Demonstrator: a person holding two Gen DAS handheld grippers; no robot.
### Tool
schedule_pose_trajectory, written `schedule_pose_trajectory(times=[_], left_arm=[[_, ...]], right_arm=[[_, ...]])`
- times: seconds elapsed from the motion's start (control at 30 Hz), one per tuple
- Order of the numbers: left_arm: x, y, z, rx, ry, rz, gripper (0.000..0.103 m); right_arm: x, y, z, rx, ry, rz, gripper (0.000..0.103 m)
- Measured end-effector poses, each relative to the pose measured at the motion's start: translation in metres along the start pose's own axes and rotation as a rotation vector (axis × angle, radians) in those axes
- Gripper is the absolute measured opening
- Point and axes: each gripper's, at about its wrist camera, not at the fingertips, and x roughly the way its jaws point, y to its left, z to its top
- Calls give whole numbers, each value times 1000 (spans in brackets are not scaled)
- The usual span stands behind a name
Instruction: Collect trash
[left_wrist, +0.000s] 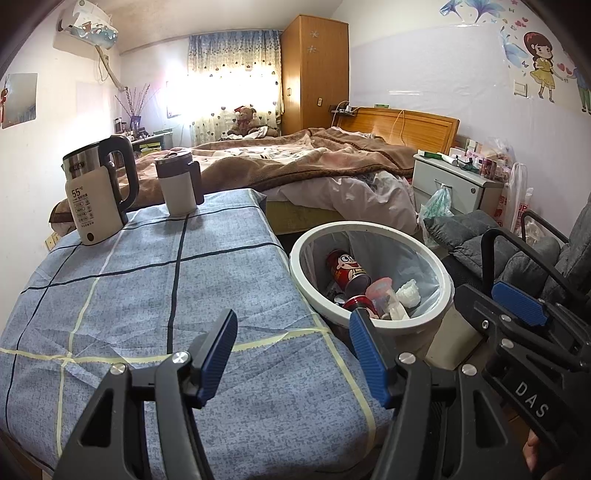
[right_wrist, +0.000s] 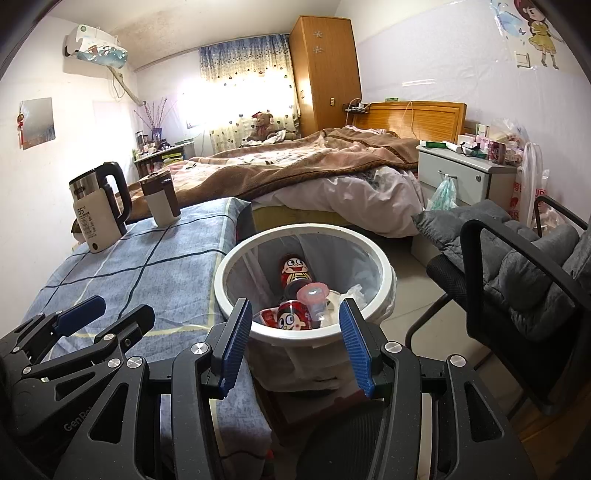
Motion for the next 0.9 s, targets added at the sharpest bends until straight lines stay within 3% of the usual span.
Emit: schedule_pose_trajectory(times=[0.9], left_arm=[[-1, -2, 1, -2, -1, 2, 65]], right_arm=[[-1, -1, -1, 2, -1, 0, 50]])
